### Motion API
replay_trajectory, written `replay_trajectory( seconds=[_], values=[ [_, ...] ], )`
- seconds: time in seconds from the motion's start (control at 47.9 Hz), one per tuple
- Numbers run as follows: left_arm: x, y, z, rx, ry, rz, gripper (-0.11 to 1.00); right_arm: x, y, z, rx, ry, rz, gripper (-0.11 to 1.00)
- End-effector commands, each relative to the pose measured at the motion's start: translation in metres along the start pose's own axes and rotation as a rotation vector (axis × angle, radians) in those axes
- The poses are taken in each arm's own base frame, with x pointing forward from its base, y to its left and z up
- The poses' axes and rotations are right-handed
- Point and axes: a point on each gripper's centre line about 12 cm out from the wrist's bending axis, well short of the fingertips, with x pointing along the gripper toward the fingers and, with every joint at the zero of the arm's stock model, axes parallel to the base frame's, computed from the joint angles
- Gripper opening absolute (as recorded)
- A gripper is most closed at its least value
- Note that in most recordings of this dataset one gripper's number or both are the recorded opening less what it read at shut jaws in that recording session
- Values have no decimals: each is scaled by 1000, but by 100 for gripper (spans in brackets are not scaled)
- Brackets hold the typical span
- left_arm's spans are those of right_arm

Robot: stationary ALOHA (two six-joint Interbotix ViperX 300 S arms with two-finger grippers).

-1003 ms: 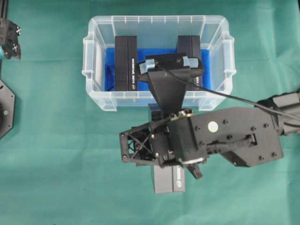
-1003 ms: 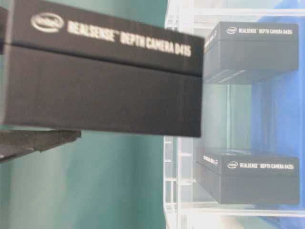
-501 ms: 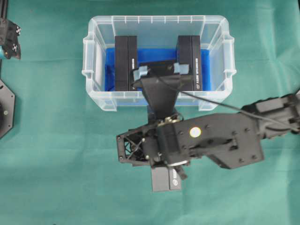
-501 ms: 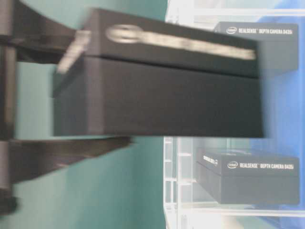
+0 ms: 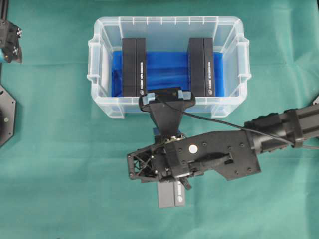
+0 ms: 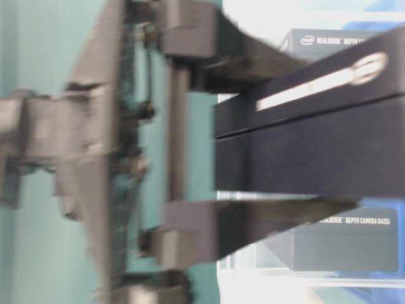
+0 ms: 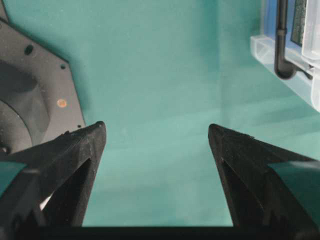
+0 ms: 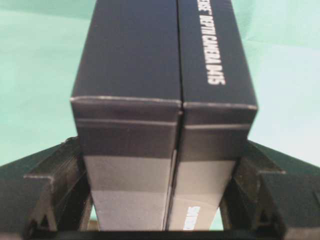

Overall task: Take out the box from the case.
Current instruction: 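Lower the held box onto the cloth in front of the bin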

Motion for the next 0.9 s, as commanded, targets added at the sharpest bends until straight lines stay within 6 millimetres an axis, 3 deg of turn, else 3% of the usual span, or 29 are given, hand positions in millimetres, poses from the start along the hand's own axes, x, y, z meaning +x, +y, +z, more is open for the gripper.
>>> replay_trajectory(
  seconds=[0.0, 0.272, 0.564, 0.731, 0.878],
  values=[
    [-3, -1, 1, 3, -9, -9, 82, -7, -1, -1, 0, 16, 42, 68],
    [-2, -2, 1, 4, -6, -6, 82, 30, -9, -4, 30, 69, 66, 68],
    [-2, -2, 2, 3, -10, -7, 82, 34, -10, -3, 22, 63, 65, 68],
    [-2, -2, 2, 3, -13, -9, 82, 34, -10, -2, 15, 54, 67, 89],
    [-2, -2, 2, 5, -14, -12, 82, 34, -10, 0, 17, 50, 66, 91]
  ],
)
